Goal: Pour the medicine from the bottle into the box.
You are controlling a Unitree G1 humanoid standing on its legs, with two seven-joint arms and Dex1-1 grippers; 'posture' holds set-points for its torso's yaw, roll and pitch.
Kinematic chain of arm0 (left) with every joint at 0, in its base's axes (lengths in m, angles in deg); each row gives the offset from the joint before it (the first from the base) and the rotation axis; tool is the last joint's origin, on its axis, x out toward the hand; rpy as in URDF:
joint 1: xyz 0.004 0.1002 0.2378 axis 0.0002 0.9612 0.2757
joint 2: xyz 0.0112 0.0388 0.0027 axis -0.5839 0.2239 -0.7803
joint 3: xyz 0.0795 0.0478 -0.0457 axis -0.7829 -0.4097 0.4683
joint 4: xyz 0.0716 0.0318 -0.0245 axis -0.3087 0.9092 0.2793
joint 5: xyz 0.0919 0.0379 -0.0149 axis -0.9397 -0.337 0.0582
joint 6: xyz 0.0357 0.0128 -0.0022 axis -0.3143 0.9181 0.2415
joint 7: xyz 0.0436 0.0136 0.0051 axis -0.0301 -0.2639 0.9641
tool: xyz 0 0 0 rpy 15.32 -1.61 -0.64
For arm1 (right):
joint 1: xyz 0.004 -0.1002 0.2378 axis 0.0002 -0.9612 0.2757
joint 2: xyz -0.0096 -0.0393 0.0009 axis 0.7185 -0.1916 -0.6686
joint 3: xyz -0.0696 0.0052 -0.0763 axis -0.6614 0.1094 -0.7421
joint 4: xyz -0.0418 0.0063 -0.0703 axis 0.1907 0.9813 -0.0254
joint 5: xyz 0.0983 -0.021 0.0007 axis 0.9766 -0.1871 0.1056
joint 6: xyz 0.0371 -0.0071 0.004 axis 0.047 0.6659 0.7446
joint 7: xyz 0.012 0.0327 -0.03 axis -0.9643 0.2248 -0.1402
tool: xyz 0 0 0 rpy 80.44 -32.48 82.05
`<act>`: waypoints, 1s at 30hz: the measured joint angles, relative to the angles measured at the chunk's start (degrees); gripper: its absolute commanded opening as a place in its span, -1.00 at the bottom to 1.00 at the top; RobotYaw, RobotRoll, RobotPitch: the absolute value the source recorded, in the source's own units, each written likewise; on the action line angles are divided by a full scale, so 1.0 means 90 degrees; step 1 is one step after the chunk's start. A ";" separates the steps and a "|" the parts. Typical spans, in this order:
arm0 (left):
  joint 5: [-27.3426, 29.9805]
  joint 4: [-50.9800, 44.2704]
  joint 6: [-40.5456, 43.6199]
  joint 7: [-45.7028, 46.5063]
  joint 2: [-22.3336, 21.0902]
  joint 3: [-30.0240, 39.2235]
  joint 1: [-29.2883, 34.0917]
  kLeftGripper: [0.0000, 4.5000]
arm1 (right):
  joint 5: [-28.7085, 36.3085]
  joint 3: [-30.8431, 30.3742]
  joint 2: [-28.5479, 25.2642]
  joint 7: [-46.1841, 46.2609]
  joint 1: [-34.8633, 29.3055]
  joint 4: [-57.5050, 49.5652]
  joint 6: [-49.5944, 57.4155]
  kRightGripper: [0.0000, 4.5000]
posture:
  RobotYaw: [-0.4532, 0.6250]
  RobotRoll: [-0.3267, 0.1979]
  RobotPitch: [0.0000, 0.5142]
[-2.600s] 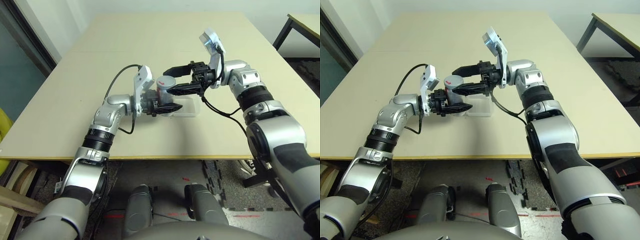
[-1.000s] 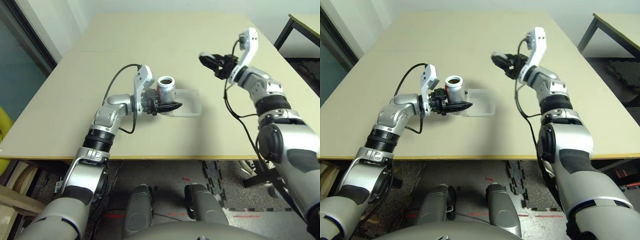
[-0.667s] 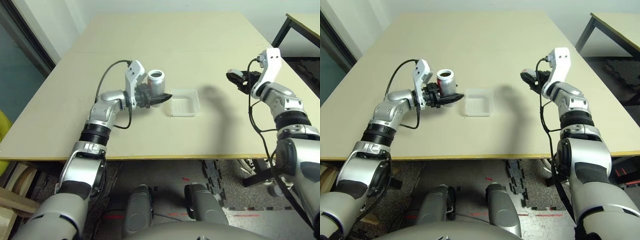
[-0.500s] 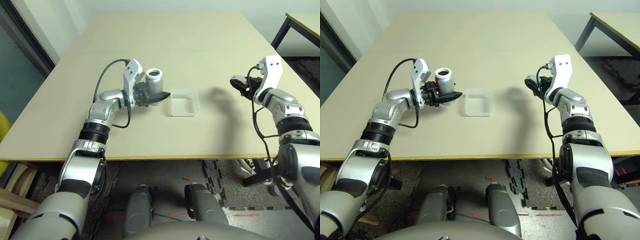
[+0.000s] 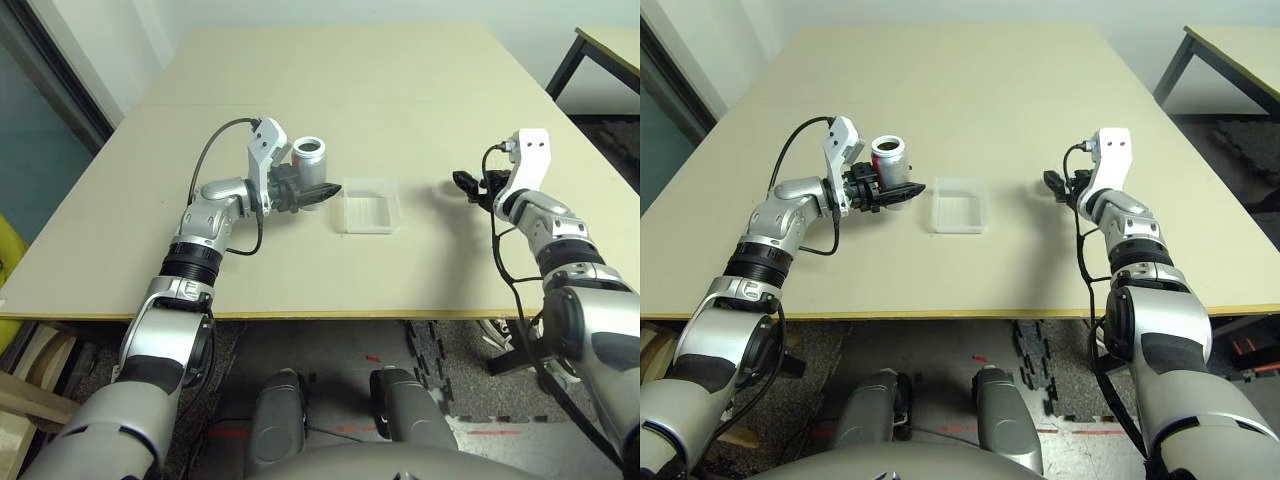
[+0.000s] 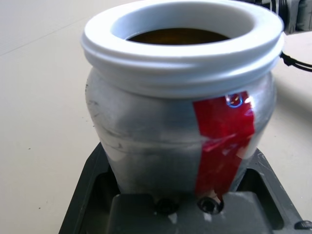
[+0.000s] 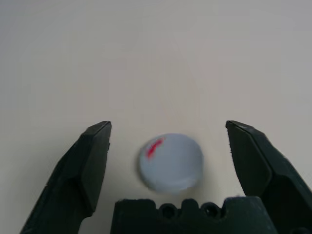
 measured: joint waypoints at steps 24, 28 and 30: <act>-0.0111 0.0144 -0.0037 -0.0070 -0.0086 0.0017 -0.0122 0.24 | 0.1140 -0.0364 -0.1265 -0.5603 -0.0813 -0.3128 0.1203 1.00 | -0.45 0.25 -0.76; -0.0147 0.0287 -0.0069 -0.0077 -0.0107 0.0015 -0.0152 0.24 | 0.1206 -0.0665 -0.1470 -0.6202 -0.1183 -0.3858 0.1308 1.00 | -0.45 0.25 -0.76; -0.0165 0.0335 -0.0091 -0.0077 -0.0124 0.0014 -0.0154 0.24 | 0.1186 -0.0809 -0.1472 -0.6319 -0.1336 -0.4043 0.1311 1.00 | -0.45 0.25 -0.77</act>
